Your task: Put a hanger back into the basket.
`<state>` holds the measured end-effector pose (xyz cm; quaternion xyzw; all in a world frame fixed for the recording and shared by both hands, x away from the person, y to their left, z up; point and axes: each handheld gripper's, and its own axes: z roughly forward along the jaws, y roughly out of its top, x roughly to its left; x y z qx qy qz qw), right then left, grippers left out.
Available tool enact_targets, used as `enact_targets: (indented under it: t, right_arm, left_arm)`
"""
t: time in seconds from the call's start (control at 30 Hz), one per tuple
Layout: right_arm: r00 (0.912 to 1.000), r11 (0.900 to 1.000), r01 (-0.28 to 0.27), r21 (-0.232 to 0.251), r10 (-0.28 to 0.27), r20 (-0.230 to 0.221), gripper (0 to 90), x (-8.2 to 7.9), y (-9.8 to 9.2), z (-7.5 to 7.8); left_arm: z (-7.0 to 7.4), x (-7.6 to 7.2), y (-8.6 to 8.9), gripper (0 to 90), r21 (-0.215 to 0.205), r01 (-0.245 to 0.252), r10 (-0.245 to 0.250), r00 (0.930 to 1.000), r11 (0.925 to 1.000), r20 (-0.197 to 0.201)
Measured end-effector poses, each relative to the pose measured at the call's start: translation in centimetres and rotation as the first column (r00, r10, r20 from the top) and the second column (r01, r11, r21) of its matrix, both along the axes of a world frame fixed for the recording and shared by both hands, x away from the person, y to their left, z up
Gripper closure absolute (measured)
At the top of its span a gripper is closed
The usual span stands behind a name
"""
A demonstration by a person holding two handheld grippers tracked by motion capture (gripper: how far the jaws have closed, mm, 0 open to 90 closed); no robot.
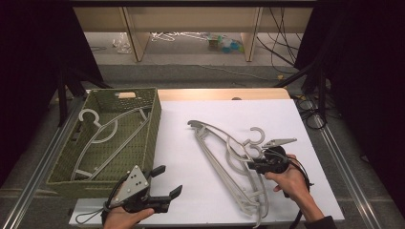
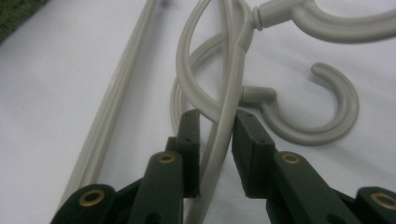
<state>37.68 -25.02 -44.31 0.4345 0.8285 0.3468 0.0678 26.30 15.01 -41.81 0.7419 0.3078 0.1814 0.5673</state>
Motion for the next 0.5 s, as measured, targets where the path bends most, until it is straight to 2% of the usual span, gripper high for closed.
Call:
enact_targets:
  t: [0.07, 0.13, 0.23, 0.27, 0.3, 0.33, 0.4, 0.43, 0.5]
  right_arm:
    - [1.0000, 1.000, 0.005, 0.029, -0.005, -0.006, 74.5, 0.0, -0.3, 0.3]
    - [1.0000, 0.999, 0.007, 0.046, -0.007, 0.004, 75.9, 0.0, -0.6, 0.4]
    - [0.9990, 0.993, 0.006, 0.116, -0.011, 0.043, 78.7, -0.1, -0.7, 0.8]
    - [0.9989, 0.993, 0.010, 0.120, -0.016, 0.045, 79.0, -0.1, -0.7, 0.9]
    - [0.9987, 0.991, 0.003, 0.130, -0.010, 0.051, 79.1, -0.2, -0.8, 1.2]
    - [0.9979, 0.991, -0.012, 0.131, 0.003, 0.065, 79.3, -0.2, -0.8, 1.3]
    - [0.9974, 0.990, -0.028, 0.141, 0.018, 0.070, 79.7, -0.3, -0.8, 1.5]
    - [0.9967, 0.991, -0.035, 0.126, 0.025, 0.077, 79.9, -0.3, -0.8, 1.6]
    - [0.9949, 0.989, -0.054, 0.136, 0.041, 0.092, 80.0, -0.5, -0.9, 1.9]
  left_arm:
    - [0.1, 0.1, -0.1, 19.3, -0.013, -0.014, 0.014, 0.9998, 0.9998, -0.011]
    - [0.2, 0.2, 0.0, 19.3, -0.006, -0.016, 0.016, 0.9999, 0.9999, 0.001]
    - [0.3, 0.4, 0.0, 19.3, -0.017, -0.023, 0.023, 0.9997, 0.9996, -0.006]
    - [0.3, 0.5, 0.0, 19.3, -0.023, -0.031, 0.031, 0.9995, 0.9993, -0.010]
    - [0.3, 0.7, 0.1, 19.3, -0.007, -0.021, 0.021, 0.9998, 0.9998, 0.003]
    - [0.3, 0.7, -0.1, 19.3, -0.022, -0.033, 0.033, 0.9994, 0.9992, -0.010]
    - [0.6, 0.9, 0.0, 19.3, -0.008, -0.031, 0.031, 0.9995, 0.9995, 0.004]
    - [0.8, 1.2, -0.1, 19.3, -0.004, -0.033, 0.033, 0.9993, 0.9995, 0.017]
    - [1.1, 1.5, -0.3, 19.4, -0.008, -0.050, 0.050, 0.9987, 0.9987, 0.010]
